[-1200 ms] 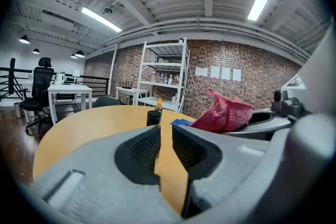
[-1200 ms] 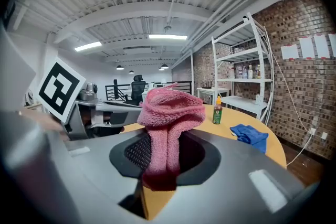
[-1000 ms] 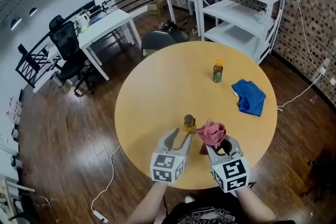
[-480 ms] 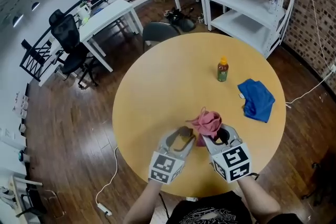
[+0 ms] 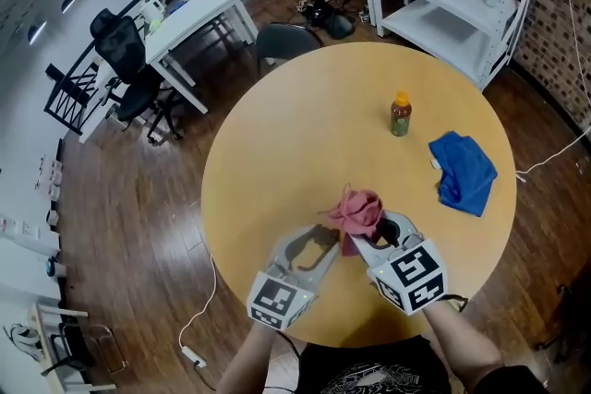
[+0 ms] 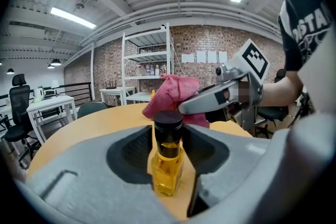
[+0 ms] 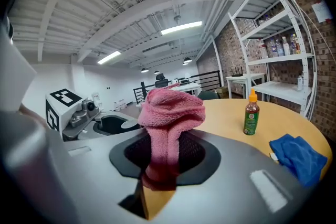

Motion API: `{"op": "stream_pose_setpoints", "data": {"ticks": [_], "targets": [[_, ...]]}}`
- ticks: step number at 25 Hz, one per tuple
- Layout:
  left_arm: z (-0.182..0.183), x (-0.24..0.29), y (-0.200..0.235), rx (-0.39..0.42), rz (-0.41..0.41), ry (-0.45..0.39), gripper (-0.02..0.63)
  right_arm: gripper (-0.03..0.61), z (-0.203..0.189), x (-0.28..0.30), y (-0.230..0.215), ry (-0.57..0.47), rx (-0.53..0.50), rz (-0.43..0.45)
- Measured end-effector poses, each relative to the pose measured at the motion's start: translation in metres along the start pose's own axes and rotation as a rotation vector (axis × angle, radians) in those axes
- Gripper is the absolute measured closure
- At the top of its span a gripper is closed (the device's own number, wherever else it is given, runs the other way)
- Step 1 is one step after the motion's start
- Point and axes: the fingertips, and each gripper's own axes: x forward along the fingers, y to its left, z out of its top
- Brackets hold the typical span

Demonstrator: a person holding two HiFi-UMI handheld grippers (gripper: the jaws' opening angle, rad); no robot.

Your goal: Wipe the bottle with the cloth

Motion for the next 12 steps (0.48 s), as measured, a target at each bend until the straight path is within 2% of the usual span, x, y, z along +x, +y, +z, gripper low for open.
{"op": "stream_pose_setpoints", "data": {"ticks": [1, 7, 12], "targets": [[0.0, 0.0, 0.0, 0.003, -0.005, -0.001, 0.449, 0.476, 0.002, 0.002, 0.003, -0.001, 0.0, 0.016], [-0.003, 0.001, -0.002, 0.026, -0.039, 0.006, 0.454, 0.479, 0.02, 0.009, 0.016, -0.045, 0.065, 0.1], [-0.003, 0.002, -0.003, 0.047, -0.061, 0.015, 0.454, 0.48, 0.017, 0.016, 0.027, -0.02, 0.105, 0.199]]}}
